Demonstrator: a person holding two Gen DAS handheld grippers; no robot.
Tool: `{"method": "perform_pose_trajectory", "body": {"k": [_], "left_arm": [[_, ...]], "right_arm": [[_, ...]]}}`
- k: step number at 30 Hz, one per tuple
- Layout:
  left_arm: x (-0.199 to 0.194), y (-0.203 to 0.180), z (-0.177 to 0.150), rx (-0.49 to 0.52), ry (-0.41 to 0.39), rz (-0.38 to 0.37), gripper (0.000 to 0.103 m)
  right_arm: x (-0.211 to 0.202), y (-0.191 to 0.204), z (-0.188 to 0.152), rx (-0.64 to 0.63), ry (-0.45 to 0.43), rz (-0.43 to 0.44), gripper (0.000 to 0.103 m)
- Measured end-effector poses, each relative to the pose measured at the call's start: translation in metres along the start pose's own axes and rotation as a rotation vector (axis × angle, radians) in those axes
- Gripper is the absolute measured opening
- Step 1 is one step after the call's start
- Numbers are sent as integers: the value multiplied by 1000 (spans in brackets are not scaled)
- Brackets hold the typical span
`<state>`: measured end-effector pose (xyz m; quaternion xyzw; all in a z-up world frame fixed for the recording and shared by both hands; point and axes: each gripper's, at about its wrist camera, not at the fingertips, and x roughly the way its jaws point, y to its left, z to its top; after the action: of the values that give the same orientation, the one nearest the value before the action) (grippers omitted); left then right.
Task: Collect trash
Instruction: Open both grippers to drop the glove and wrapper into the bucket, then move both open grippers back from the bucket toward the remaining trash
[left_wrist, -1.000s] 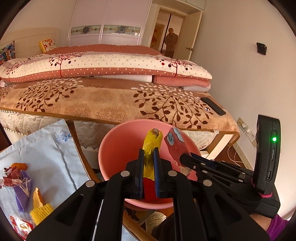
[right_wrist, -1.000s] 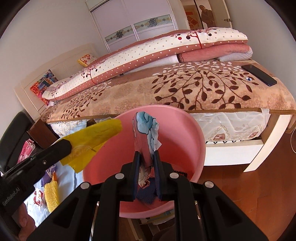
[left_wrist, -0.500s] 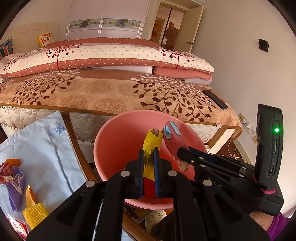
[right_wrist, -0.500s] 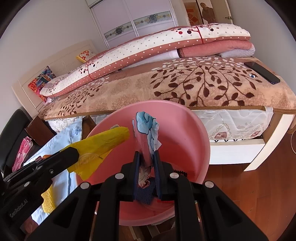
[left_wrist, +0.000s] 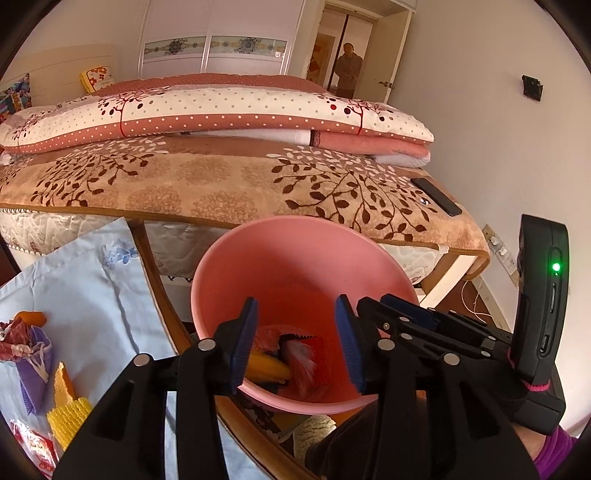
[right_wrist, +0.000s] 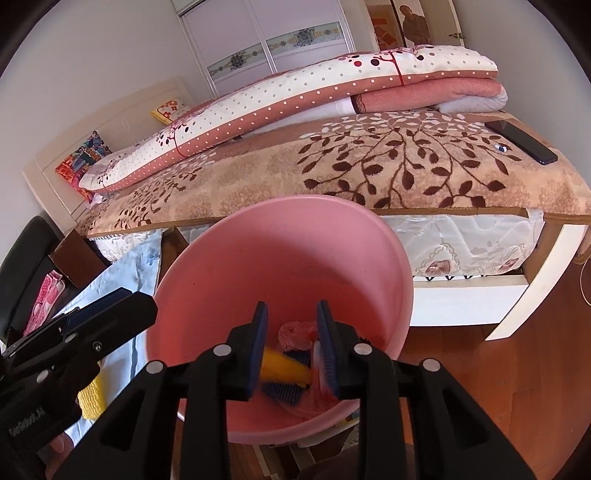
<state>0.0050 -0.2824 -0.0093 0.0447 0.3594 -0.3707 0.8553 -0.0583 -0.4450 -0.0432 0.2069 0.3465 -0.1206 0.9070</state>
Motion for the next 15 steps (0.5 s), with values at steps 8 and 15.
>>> {"method": "perform_pose_trajectory", "body": {"k": [8, 15], "left_arm": [[-13, 1, -2, -14, -27, 35, 44], [-30, -2, -5, 2, -62, 58, 44]], "right_arm": [[-16, 6, -7, -11, -34, 8, 40], [-30, 16, -11, -31, -57, 7, 44]]}}
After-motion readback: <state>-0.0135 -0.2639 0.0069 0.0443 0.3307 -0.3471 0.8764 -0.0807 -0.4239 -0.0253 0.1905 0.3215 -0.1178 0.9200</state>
